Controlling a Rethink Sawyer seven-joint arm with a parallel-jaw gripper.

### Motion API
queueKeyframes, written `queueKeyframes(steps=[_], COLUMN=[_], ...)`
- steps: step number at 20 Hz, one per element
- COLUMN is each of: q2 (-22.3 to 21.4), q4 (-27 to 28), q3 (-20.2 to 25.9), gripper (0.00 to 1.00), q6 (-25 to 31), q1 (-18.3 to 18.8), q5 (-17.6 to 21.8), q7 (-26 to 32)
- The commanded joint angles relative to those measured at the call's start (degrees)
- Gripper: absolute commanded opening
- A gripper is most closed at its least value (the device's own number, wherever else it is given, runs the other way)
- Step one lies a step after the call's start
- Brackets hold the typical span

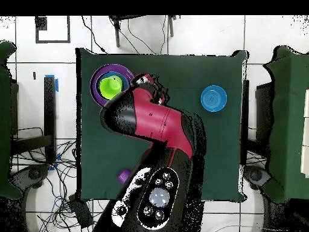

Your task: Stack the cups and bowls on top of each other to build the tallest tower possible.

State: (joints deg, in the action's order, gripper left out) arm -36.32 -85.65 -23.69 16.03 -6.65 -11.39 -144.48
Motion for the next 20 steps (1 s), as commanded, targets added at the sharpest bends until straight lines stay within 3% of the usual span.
queueKeyframes(steps=[1,10,20], q2=[4.8,4.6,5.1], q4=[-5.2,-7.6,-6.9], q3=[8.1,9.8,8.8], gripper=[1.00,1.00,1.00], q6=[-1.7,-4.4,-4.6], q1=[1.3,3.1,2.8], q5=[4.3,5.7,6.7], q7=[-0.5,0.2,-0.2])
